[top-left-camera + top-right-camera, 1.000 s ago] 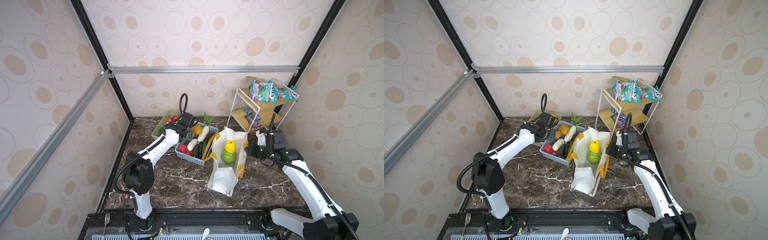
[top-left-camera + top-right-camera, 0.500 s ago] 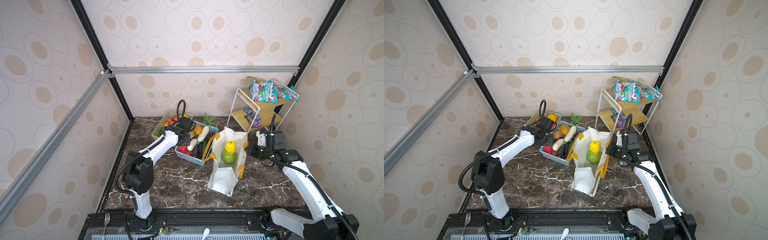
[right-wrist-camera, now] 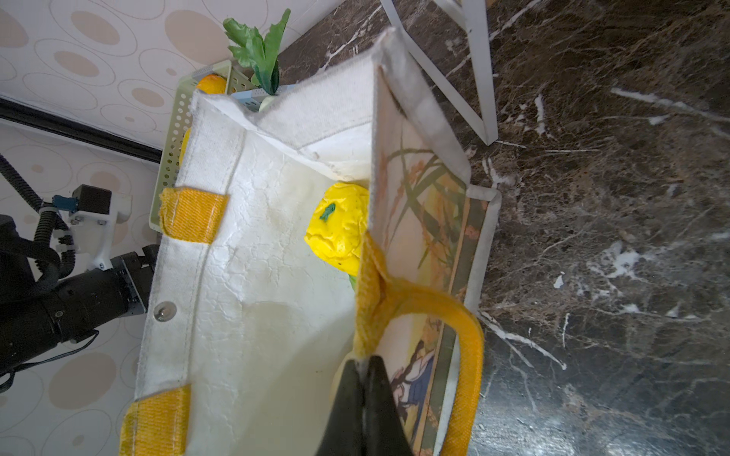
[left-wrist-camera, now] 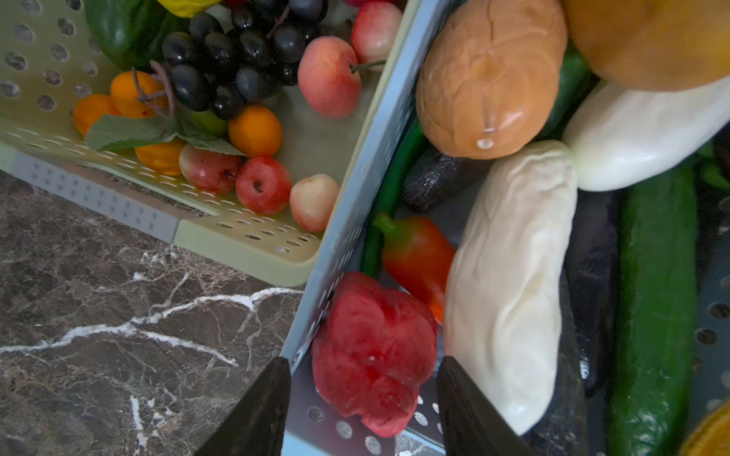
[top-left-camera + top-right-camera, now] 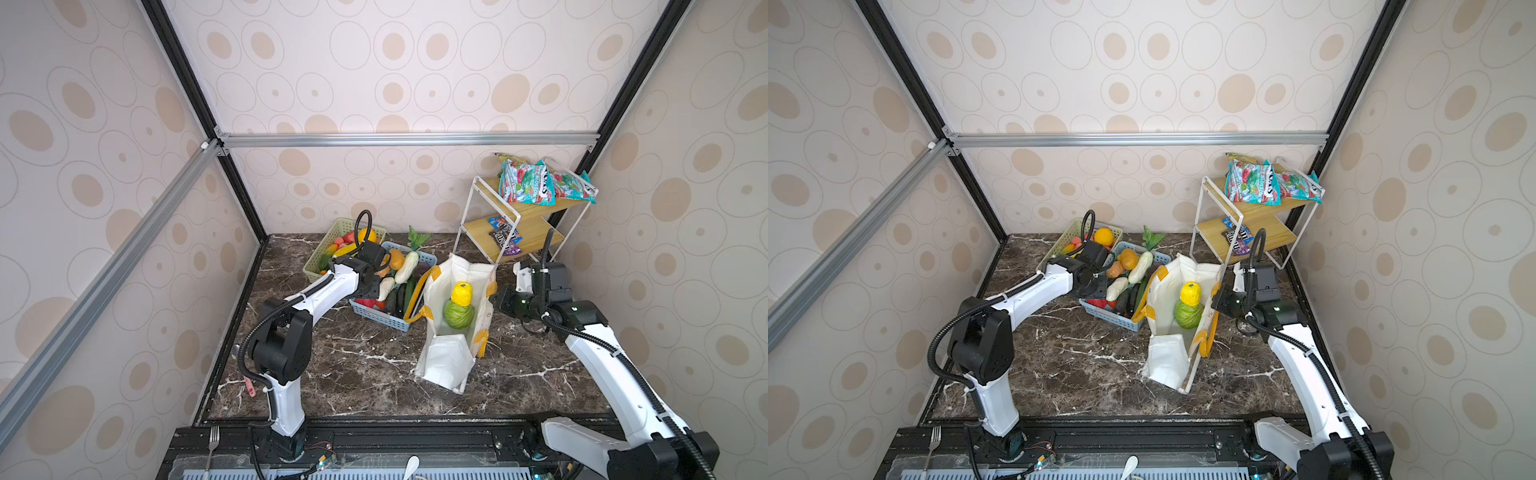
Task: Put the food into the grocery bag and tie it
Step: 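Lower the left gripper onto the red pepper in the blue basket, then close the left gripper on the red pepper and lift it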
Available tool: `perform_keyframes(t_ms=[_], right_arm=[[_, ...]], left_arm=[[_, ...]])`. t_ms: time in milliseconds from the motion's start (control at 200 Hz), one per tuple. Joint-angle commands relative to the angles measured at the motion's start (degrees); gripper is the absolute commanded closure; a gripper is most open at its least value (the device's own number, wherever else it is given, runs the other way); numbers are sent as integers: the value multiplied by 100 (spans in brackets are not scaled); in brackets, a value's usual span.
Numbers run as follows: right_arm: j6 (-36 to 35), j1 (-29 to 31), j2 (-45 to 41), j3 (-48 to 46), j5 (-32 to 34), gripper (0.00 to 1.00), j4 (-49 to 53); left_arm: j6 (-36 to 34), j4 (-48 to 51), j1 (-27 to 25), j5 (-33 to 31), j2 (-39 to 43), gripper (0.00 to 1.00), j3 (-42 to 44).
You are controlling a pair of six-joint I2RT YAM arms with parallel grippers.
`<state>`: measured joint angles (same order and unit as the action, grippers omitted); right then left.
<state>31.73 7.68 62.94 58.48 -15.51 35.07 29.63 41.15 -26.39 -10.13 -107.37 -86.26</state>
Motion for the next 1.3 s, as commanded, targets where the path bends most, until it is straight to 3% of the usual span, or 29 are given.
perform_keyframes(t_ms=[0,340,635,875,1296], right_arm=[[46,-21,-35,-29,-66,100,-55],[36,-17,-5,-15,-47,100,-69],[26,-21,26,23,-31,100,-79],[14,-21,42,24,-40,100,-77],[46,-17,-23,-14,-42,100,-78]], left_arm=[[86,-69,46,-68,-81,40,28],[105,-233,49,-15,-292,44,65],[61,-177,50,-92,-398,41,160],[70,-220,53,-74,-323,53,211],[-69,-36,47,-42,68,54,-273]])
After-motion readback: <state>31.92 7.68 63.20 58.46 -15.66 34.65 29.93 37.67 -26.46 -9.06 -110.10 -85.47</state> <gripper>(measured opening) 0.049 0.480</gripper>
